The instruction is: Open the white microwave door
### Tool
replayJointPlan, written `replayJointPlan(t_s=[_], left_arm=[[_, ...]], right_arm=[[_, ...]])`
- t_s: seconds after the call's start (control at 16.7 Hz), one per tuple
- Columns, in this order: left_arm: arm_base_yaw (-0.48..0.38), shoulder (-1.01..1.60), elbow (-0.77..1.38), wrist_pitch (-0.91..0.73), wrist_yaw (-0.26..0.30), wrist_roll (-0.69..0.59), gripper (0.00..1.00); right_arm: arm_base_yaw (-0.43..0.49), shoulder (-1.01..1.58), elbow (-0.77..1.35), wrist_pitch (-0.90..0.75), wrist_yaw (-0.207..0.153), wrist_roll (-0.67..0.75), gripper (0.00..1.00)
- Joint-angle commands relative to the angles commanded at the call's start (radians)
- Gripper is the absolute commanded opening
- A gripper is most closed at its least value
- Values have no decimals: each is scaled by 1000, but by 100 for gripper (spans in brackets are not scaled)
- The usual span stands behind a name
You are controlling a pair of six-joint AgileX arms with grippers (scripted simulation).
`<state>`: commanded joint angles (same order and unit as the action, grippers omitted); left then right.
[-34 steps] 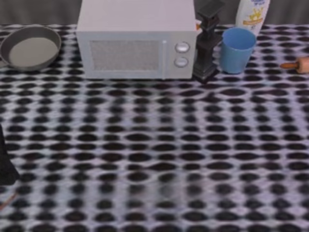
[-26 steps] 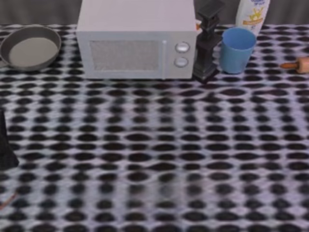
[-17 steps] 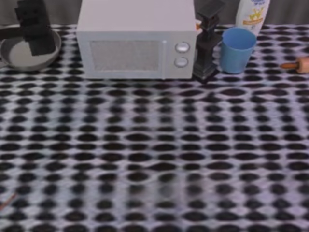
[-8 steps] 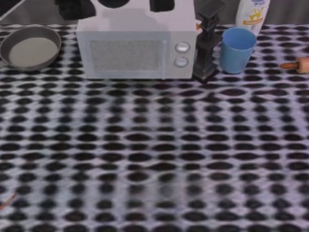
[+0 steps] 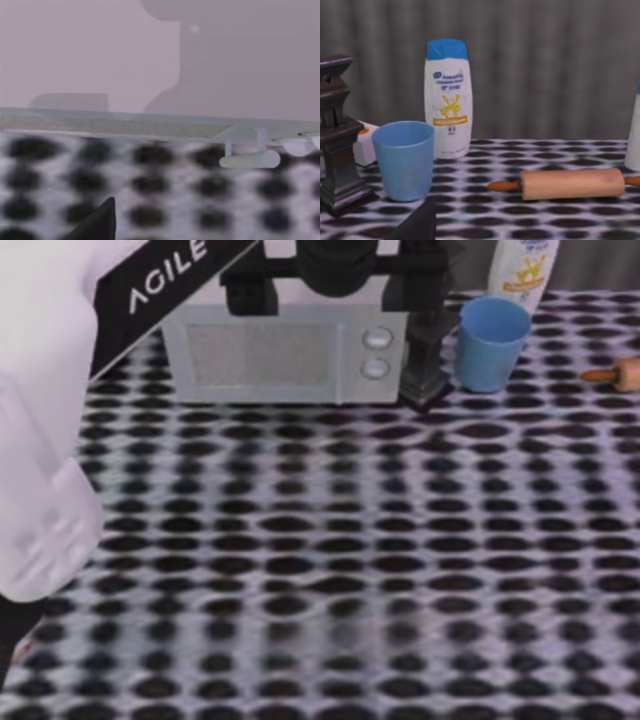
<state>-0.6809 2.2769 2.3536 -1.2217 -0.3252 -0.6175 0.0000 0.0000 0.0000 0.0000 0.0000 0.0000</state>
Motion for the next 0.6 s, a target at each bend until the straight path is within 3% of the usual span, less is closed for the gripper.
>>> replayJointPlan(t_s=[0.36, 0.6], left_arm=[[8, 7, -12, 19, 4, 7, 100], [37, 67, -69, 153, 16, 36, 100]], right_arm=[[0, 0, 0, 0, 0, 0, 100], [0, 0, 0, 0, 0, 0, 100]])
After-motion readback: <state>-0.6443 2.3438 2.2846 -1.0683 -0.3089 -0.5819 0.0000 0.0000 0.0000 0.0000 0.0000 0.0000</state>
